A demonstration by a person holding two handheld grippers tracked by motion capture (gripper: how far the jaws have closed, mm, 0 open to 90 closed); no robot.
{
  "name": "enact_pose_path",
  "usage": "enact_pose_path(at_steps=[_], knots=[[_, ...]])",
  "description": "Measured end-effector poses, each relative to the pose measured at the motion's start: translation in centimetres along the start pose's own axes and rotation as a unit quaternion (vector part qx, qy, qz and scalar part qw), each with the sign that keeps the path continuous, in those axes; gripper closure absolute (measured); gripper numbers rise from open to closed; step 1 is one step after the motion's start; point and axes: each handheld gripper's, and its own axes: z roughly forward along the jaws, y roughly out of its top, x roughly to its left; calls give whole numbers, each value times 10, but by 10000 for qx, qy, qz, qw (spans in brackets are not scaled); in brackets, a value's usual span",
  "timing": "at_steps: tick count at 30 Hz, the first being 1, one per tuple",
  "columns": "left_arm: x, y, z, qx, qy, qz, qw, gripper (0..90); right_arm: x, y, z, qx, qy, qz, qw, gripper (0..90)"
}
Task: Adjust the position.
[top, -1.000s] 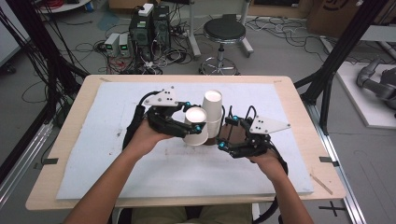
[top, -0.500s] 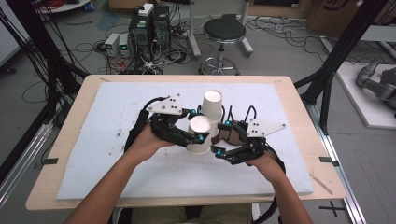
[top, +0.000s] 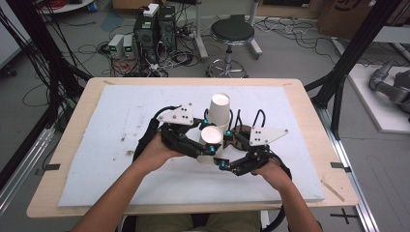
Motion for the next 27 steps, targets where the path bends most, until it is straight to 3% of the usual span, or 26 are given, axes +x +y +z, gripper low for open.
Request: enact_pose_path(at_steps=[13, 14, 16, 21, 27], knots=[[0, 3, 9, -396, -114, -149, 9990, 350, 1, -4, 5, -97, 11, -173, 9998, 193], [1, 3, 10, -404, -103, -171, 9990, 351, 0, -5, 5, -97, 55, -6, 9999, 193], [1, 3, 12, -420, -104, -205, 9989, 352, -1, -5, 5, -49, 31, 66, 10000, 193], [2, 3, 15, -449, -137, -236, 9986, 352, -1, -5, 4, 5, 17, 9, 10000, 193], [2, 2, 13, -409, -162, -253, 9987, 355, -4, -4, 1, 40, 2, -8, 10000, 285]])
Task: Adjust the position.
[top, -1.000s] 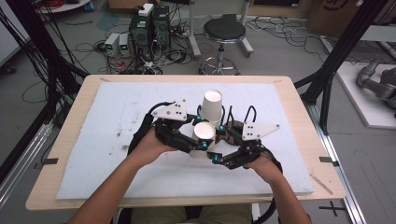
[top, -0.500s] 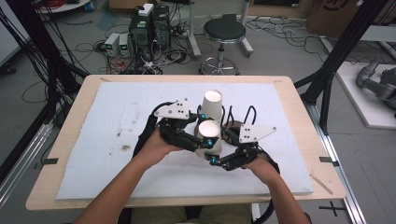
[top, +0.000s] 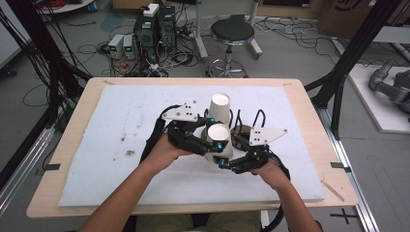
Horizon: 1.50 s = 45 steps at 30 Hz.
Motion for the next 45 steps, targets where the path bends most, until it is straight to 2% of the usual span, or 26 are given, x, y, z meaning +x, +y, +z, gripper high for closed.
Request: enact_pose_path(at_steps=[7, 8, 9, 10, 11, 14, 15, 16, 17, 18, 19, 20, 25, 26, 29, 32, 33, 35, 37, 38, 39, 40, 42, 43, 44, 45], knots=[[-1, -1, -1, 337, -11, 82, 9994, 333, -1, -1, 1, 254, 74, -79, 9996, 322], [-1, 0, -1, 489, -26, 181, 9986, 333, -1, -1, 1, 254, 74, -79, 9996, 322], [-1, 2, -2, 657, 26, 253, 9975, 242, 0, -1, 1, 296, 81, -108, 9995, 322], [-1, 4, -2, 792, 52, 309, 9964, 242, 0, -1, 1, 296, 81, -108, 9995, 322], [0, 7, -5, 938, 25, 389, 9948, 210, 0, 1, 0, 436, 23, -177, 9989, 321], [2, 12, -6, 1072, -35, 438, 9933, 210, 1, 3, -1, 547, 5, -278, 9981, 320], [2, 16, -5, 1234, -166, 532, 9908, 210, 2, 4, -1, 624, -20, -348, 9974, 319], [2, 16, -5, 1234, -166, 532, 9908, 210, 2, 4, -1, 624, -20, -348, 9974, 319], [1, 20, -3, 1414, -265, 639, 9875, 210, 3, 6, -1, 719, -21, -414, 9966, 318], [1, 20, -3, 1414, -265, 639, 9875, 210, 3, 6, -1, 719, -21, -414, 9966, 318], [0, 23, 1, 1591, -339, 712, 9841, 211, 3, 7, 0, 788, 15, -455, 9959, 318], [0, 23, 1, 1591, -339, 712, 9841, 214, 3, 7, 0, 788, 15, -455, 9959, 318], [3, 22, 11, 2040, -569, 736, 9745, 264, 5, 7, 2, 988, 144, -513, 9937, 317], [3, 22, 11, 2040, -569, 736, 9745, 268, 5, 7, 2, 988, 144, -513, 9937, 317], [5, 19, 13, 2134, -723, 743, 9714, 336, 5, 6, 3, 1068, 156, -496, 9929, 317], [5, 18, 13, 2086, -815, 761, 9716, 343, 5, 6, 3, 1095, 187, -480, 9927, 317], [6, 16, 12, 2017, -824, 750, 9731, 345, 5, 6, 2, 1088, 189, -522, 9925, 315], [7, 16, 11, 1991, -842, 739, 9736, 343, 5, 5, 2, 1018, 204, -509, 9933, 295], [10, 14, 7, 1802, -859, 664, 9776, 343, 4, 4, 1, 872, 215, -427, 9950, 271], [10, 14, 7, 1802, -859, 664, 9776, 343, 4, 4, 1, 872, 215, -427, 9950, 271], [12, 13, 5, 1729, -873, 646, 9789, 343, 3, 4, -1, 656, 227, -319, 9971, 238], [13, 12, 3, 1615, -901, 604, 9809, 343, 3, 4, -1, 656, 227, -319, 9971, 238], [18, 9, -1, 1239, -1011, 458, 9861, 343, 2, 5, -5, 389, 181, -171, 9989, 216], [22, 5, -5, 841, -1072, 300, 9902, 343, 0, 5, -8, 194, 165, -61, 9997, 215], [22, 5, -5, 841, -1072, 300, 9902, 343, 0, 5, -8, 194, 165, -61, 9997, 215], [25, 3, -6, 669, -1086, 239, 9915, 344, -1, 5, -11, 81, 176, 25, 9998, 215]])
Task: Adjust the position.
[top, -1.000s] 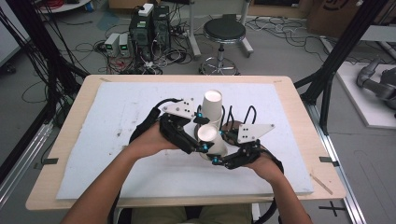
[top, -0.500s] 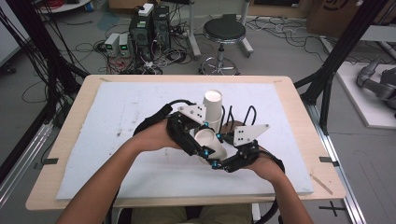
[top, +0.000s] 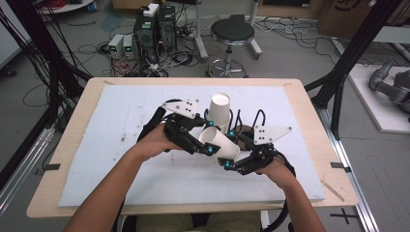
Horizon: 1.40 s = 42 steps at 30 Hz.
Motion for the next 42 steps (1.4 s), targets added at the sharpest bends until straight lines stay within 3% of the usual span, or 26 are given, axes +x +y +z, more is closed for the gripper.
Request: enact_pose_path(at_steps=[2, 4, 10, 14, 17, 18, 19, 20, 21, 22, 26, 30, 38, 40, 42], knots=[[2, -5, -1, -388, -49, -168, 9991, 345, -1, -1, -1, -81, -7, 44, 10000, 215], [4, -9, -1, -626, -69, -221, 9978, 347, -2, -2, -1, -132, -6, 79, 9999, 214], [4, -11, 1, -713, -54, -244, 9971, 347, -2, -2, -2, -184, -51, 53, 9998, 249], [3, -12, 1, -646, -43, -338, 9973, 337, -2, -1, -4, -159, 53, 41, 9999, 279], [2, -13, 1, -396, 38, -353, 9986, 331, -2, -2, -4, -123, 57, 14, 9999, 279], [2, -14, 1, -269, 100, -356, 9990, 281, -3, -1, -5, -79, 39, 19, 10000, 279], [1, -14, 2, -156, 210, -368, 9990, 281, -3, -1, -5, -79, 39, 19, 10000, 279], [1, -12, 0, 110, 370, -334, 9987, 237, -3, -1, -6, -39, -5, -11, 10000, 281], [1, -12, 0, 110, 370, -334, 9987, 228, -3, -1, -6, -39, -5, -11, 10000, 281], [-1, -9, -2, 317, 418, -226, 9984, 225, -3, -1, -6, 34, -28, -53, 10000, 282], [-2, -1, -5, 560, 449, -89, 9974, 225, -2, 0, -4, 109, 0, -76, 9999, 282], [-1, 8, -6, 965, 228, -61, 9951, 225, 0, 1, -2, 151, 67, -139, 9998, 283], [2, 9, -2, 1175, 10, -84, 9930, 241, 2, 2, -1, 257, 72, -231, 9994, 283], [3, 8, 0, 1182, -191, -22, 9928, 320, 2, 2, 0, 333, 80, -265, 9991, 283], [3, 7, 0, 1197, -221, -19, 9926, 331, 2, 2, 0, 342, 84, -279, 9990, 286]])
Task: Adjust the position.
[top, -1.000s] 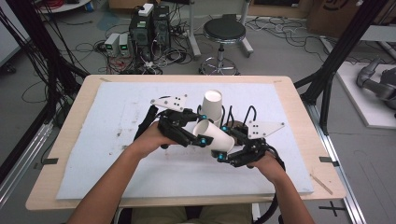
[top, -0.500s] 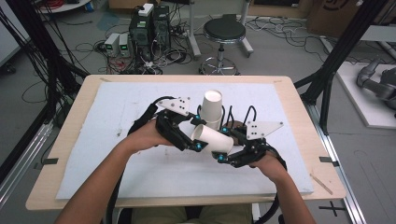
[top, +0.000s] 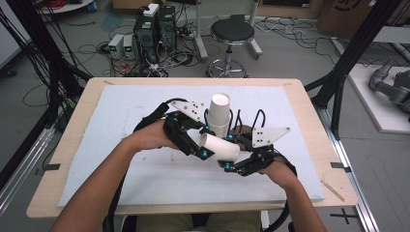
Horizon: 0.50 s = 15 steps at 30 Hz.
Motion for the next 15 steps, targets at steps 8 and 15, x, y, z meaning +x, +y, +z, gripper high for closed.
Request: enact_pose_path(at_steps=[8, 15], knots=[[2, -7, -2, -195, -61, 27, 9998, 341, 0, 0, 0, -73, 36, 52, 10000, 261], [3, -17, -9, -636, 26, 36, 9980, 341, -1, 2, -6, -414, -130, 167, 9989, 207]])
